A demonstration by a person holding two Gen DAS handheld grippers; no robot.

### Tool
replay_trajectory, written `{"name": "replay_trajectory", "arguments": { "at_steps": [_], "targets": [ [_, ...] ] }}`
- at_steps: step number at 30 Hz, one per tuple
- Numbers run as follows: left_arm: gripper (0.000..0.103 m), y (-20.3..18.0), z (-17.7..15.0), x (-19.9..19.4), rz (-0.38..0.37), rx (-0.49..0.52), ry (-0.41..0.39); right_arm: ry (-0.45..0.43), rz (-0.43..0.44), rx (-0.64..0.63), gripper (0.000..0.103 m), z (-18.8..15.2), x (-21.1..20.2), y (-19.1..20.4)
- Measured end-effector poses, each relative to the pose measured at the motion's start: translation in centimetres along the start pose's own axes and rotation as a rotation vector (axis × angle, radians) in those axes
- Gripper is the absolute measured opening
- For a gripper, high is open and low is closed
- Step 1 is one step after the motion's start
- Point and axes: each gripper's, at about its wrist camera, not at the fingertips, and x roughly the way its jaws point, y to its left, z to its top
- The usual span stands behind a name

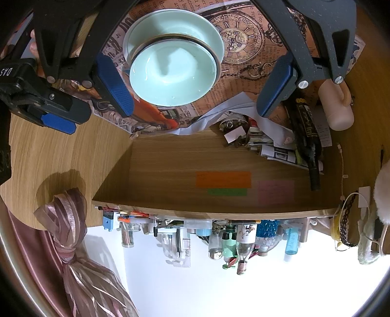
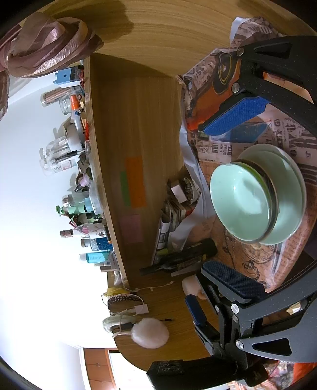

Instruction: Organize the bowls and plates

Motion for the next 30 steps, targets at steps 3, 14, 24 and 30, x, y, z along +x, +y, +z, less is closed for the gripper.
{"name": "replay_trajectory", "arguments": {
  "at_steps": [3,14,24,30],
  "targets": [
    [0.102,0.1,0.0,0.1,-0.001,-0.006,0.001,0.002,0.003,-0.001,0.103,0.0,0.1,-0.1],
    [0.102,0.4,0.0,0.3,-0.007,-0.026,0.01,0.006,0.009,-0.003,0.103,-0.1,0.2,-0.1],
    [0.102,0.1,0.1,0.3,-0.008,-0.024,0.008,0.01,0.018,-0.007,0.103,-0.1,0.4,-0.4],
    [0.102,-0.5,0.1,0.2,-0.002,-0.009,0.001,0.021,0.027,-0.003,0.103,-0.1,0.8,-0.7]
  ]
}}
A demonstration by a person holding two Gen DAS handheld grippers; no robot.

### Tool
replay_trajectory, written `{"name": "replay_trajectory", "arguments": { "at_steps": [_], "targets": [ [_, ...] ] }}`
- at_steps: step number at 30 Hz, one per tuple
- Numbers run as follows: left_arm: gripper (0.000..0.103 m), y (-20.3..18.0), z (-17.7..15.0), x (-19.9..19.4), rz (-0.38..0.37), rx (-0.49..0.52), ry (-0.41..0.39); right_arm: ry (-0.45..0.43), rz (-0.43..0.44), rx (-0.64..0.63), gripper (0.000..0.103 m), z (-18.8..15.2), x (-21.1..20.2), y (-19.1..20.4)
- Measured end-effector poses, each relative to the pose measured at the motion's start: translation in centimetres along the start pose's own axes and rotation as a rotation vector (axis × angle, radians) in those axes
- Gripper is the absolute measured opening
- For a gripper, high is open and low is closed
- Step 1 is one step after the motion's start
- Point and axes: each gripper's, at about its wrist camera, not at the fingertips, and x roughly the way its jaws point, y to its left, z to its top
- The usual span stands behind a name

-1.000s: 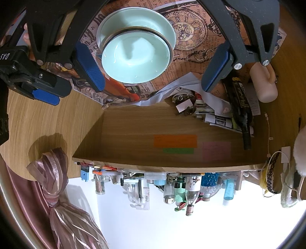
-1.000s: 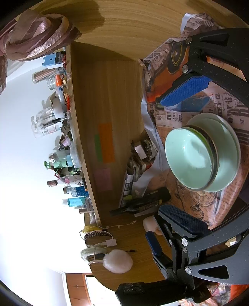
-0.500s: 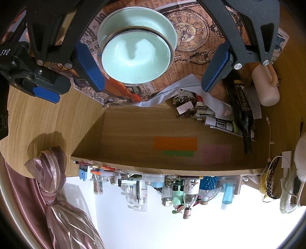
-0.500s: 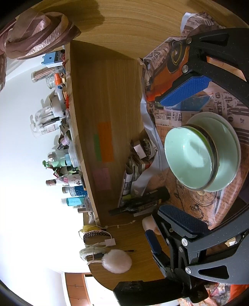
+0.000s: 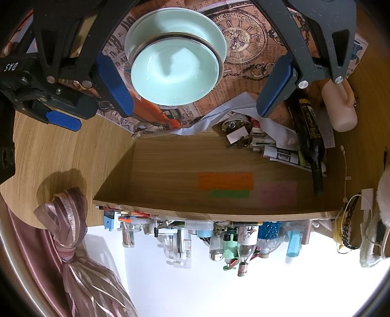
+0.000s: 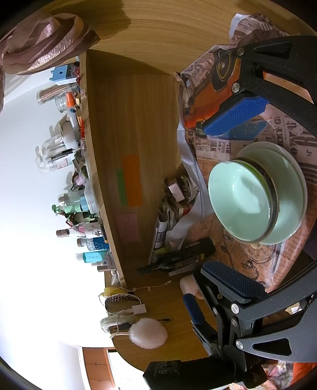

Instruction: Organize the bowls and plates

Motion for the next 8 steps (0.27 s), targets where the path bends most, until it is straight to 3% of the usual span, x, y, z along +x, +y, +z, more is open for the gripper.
{"name": "replay_trajectory", "arguments": {
  "at_steps": [8],
  "targets": [
    [0.102,-0.03,0.06,0.2,-0.005,-0.008,0.004,0.018,0.003,0.009,0.103,-0.12,0.67,-0.69]
  ]
}}
